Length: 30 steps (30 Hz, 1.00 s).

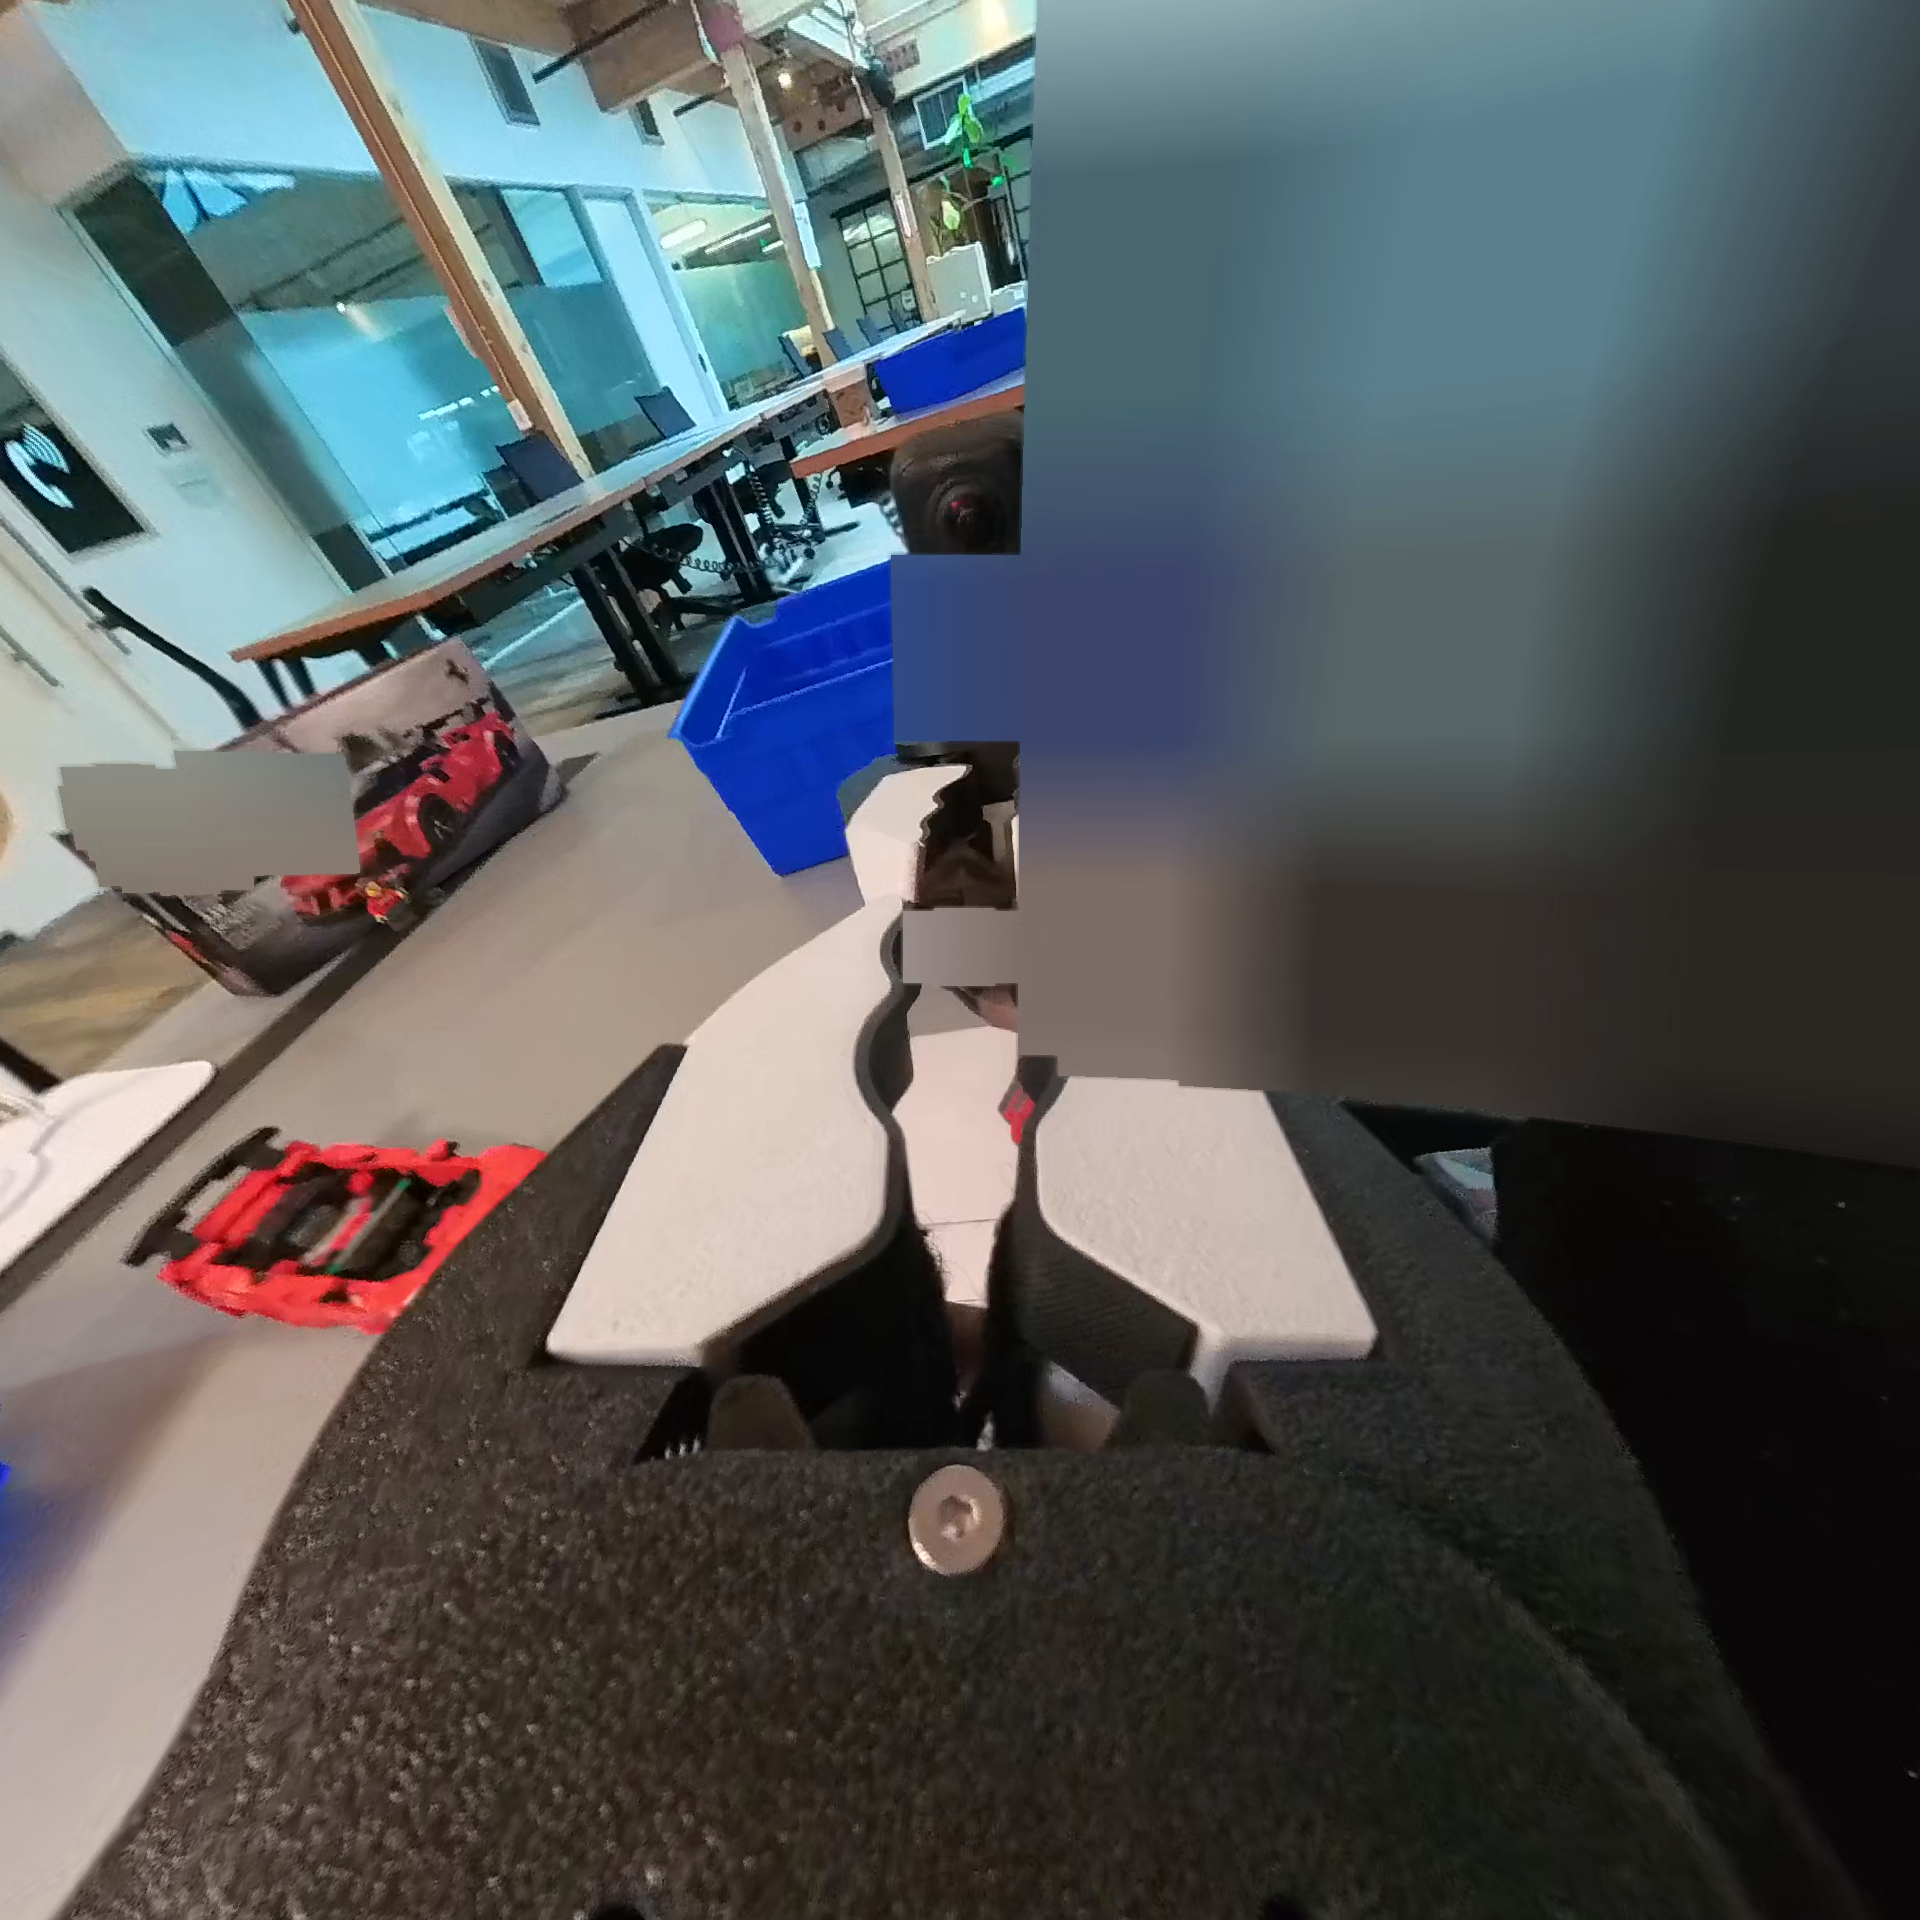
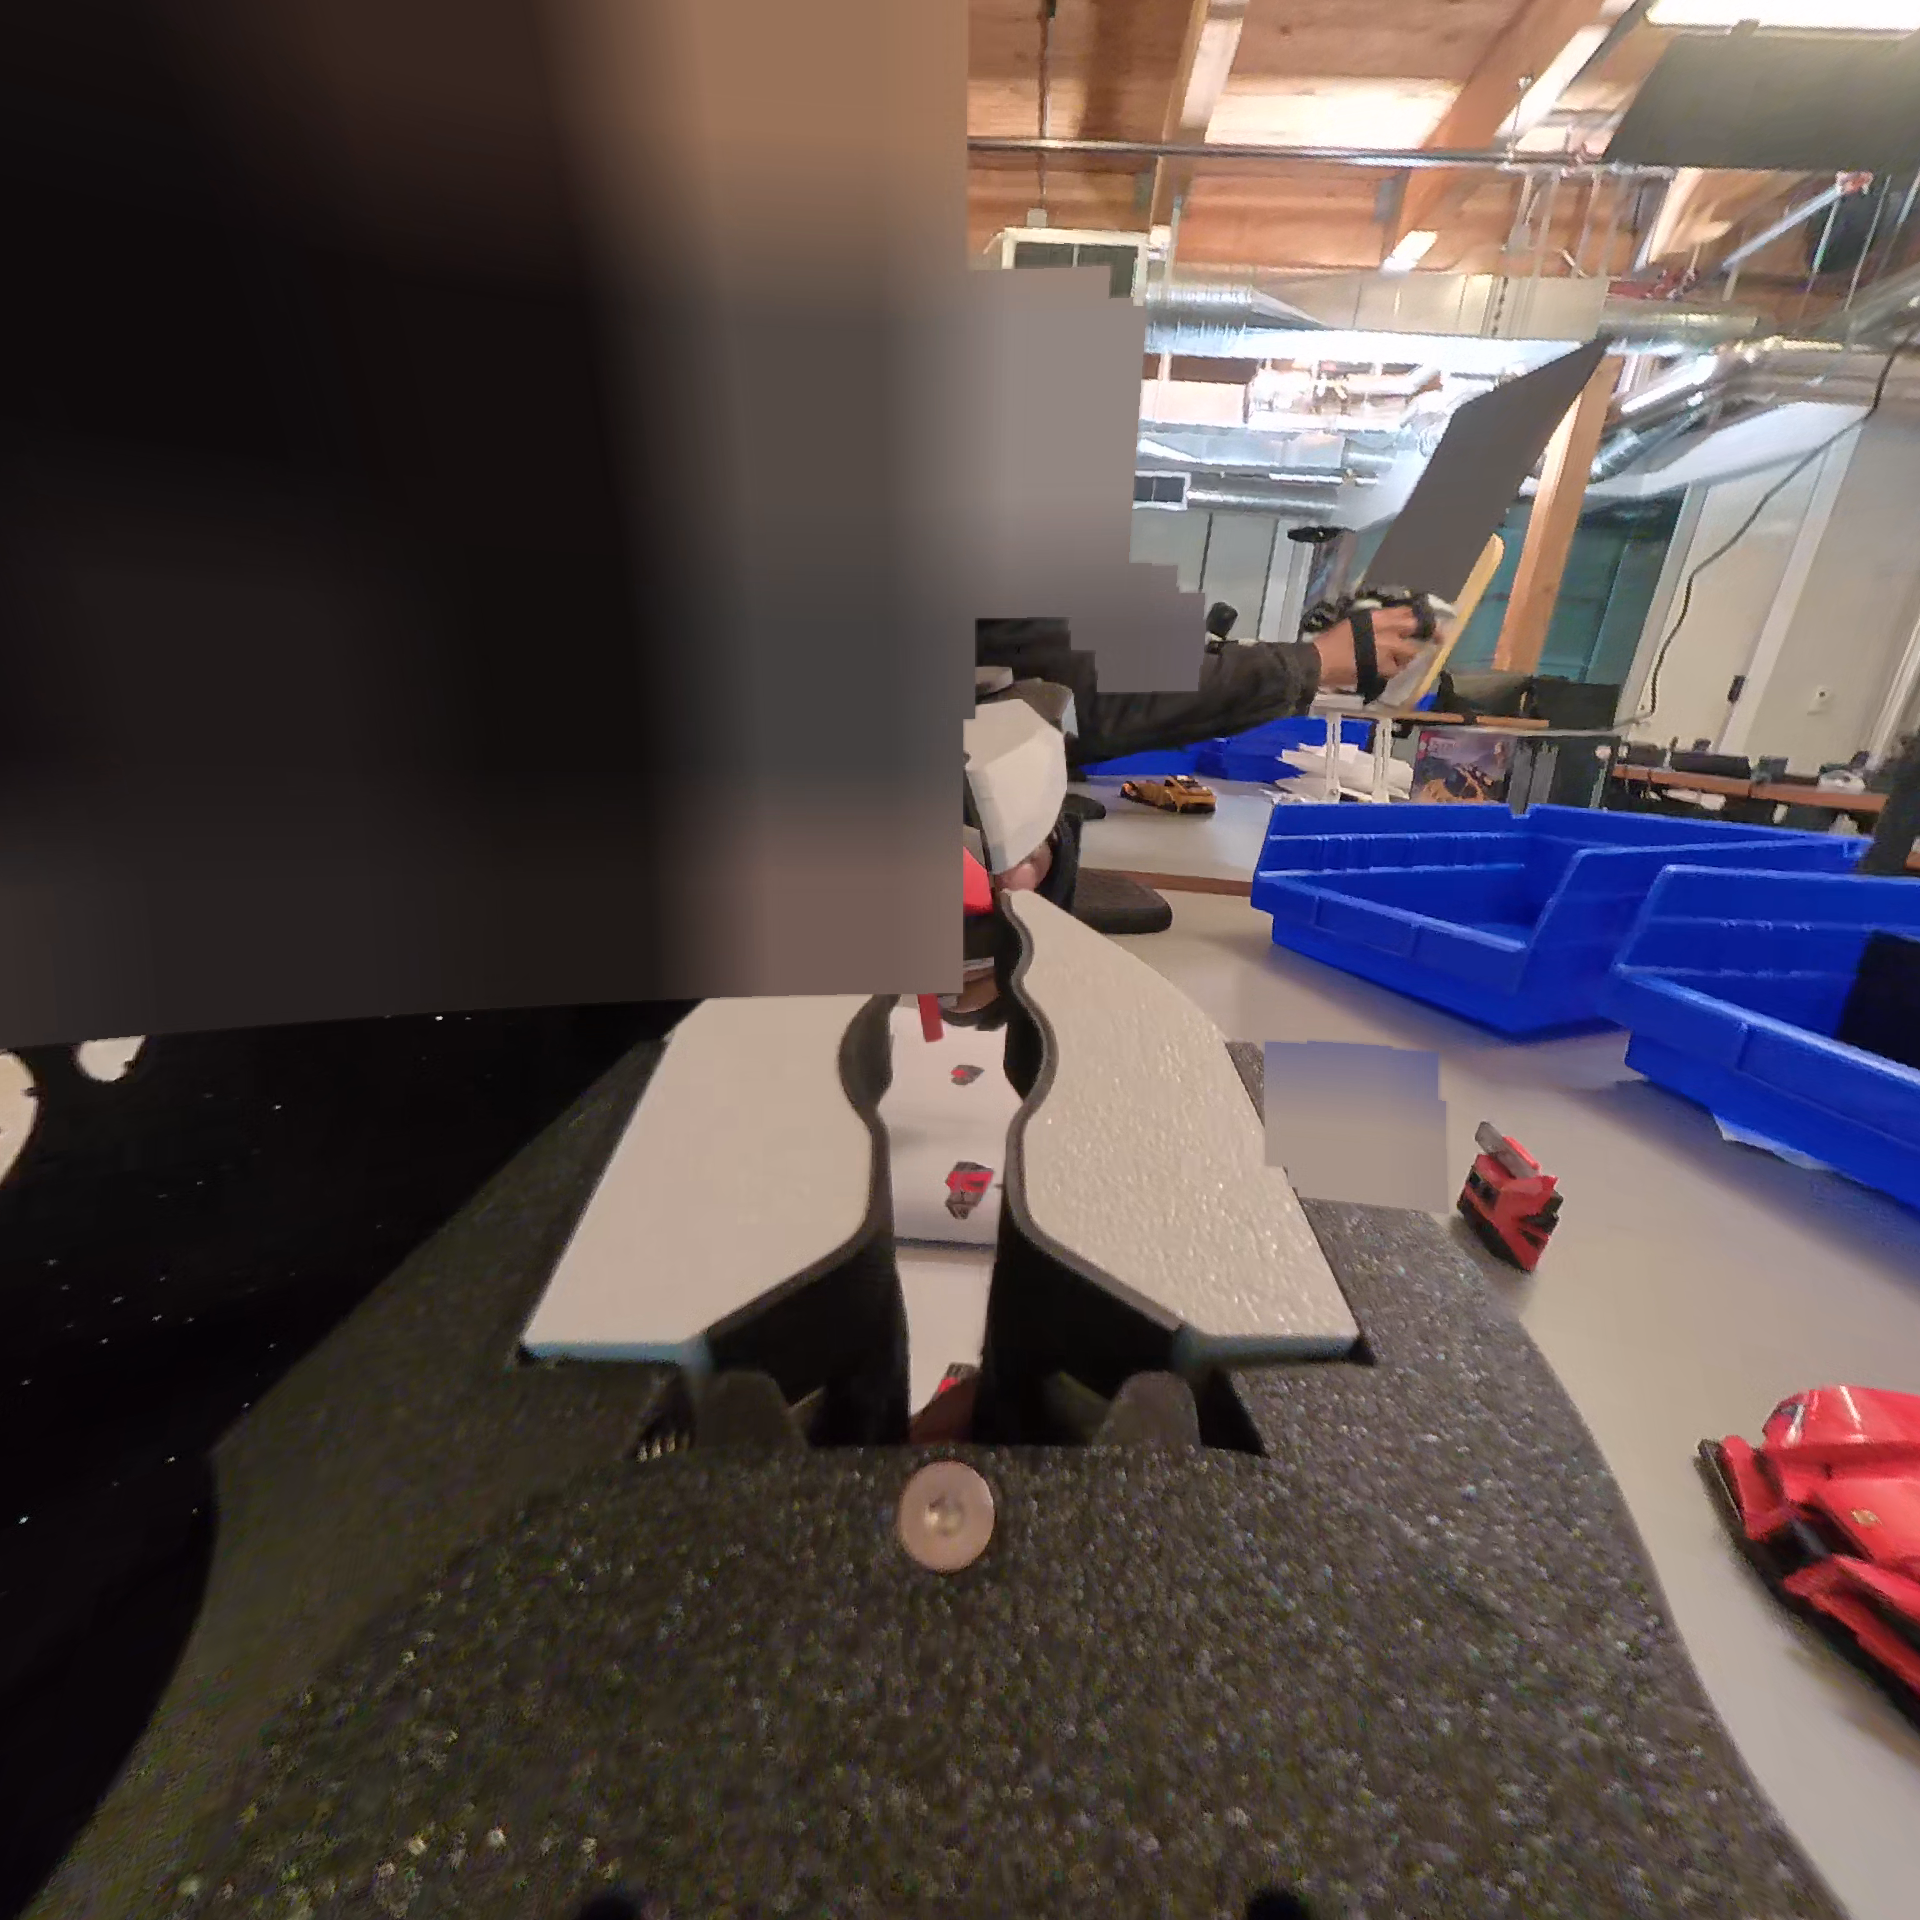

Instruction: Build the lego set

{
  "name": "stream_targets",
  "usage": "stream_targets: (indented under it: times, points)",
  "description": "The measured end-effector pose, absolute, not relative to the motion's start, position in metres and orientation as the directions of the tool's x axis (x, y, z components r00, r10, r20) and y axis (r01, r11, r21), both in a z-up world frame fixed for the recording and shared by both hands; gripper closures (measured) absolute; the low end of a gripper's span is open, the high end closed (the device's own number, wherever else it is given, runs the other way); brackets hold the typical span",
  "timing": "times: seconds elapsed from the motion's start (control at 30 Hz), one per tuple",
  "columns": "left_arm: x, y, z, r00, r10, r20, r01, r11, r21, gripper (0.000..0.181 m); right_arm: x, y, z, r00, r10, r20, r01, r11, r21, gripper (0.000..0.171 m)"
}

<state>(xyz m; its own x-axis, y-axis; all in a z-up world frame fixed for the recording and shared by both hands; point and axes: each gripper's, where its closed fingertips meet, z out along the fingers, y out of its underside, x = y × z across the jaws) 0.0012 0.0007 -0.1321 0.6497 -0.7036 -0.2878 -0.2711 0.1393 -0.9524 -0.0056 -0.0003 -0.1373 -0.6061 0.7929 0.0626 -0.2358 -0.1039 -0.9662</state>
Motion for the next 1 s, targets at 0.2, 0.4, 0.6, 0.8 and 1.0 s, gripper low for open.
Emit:
stream_targets:
  times: [0.2,0.4,0.6,0.8,1.0]
  points:
    - [-0.024,0.004,-0.157,0.600,-0.788,-0.135,-0.229,-0.008,-0.973,0.152,-0.025,0.011,-0.167,-0.579,0.768,-0.272,0.125,-0.246,-0.961,0.155]
    - [-0.029,0.004,-0.170,0.541,-0.719,-0.437,-0.455,0.186,-0.871,0.152,-0.021,0.001,-0.173,-0.563,0.589,-0.580,0.435,-0.386,-0.814,0.155]
    - [-0.012,-0.002,-0.174,0.476,-0.736,-0.481,-0.469,0.251,-0.847,0.166,-0.012,-0.011,-0.177,-0.584,0.522,-0.622,0.494,-0.379,-0.782,0.155]
    - [-0.019,0.001,-0.169,0.507,-0.741,-0.441,-0.427,0.228,-0.875,0.168,-0.021,-0.006,-0.167,-0.606,0.597,-0.525,0.377,-0.365,-0.851,0.148]
    - [-0.063,0.028,-0.158,0.745,-0.610,-0.271,-0.228,0.150,-0.962,0.168,-0.041,0.025,-0.167,-0.400,0.916,-0.020,0.055,0.002,-0.998,0.056]
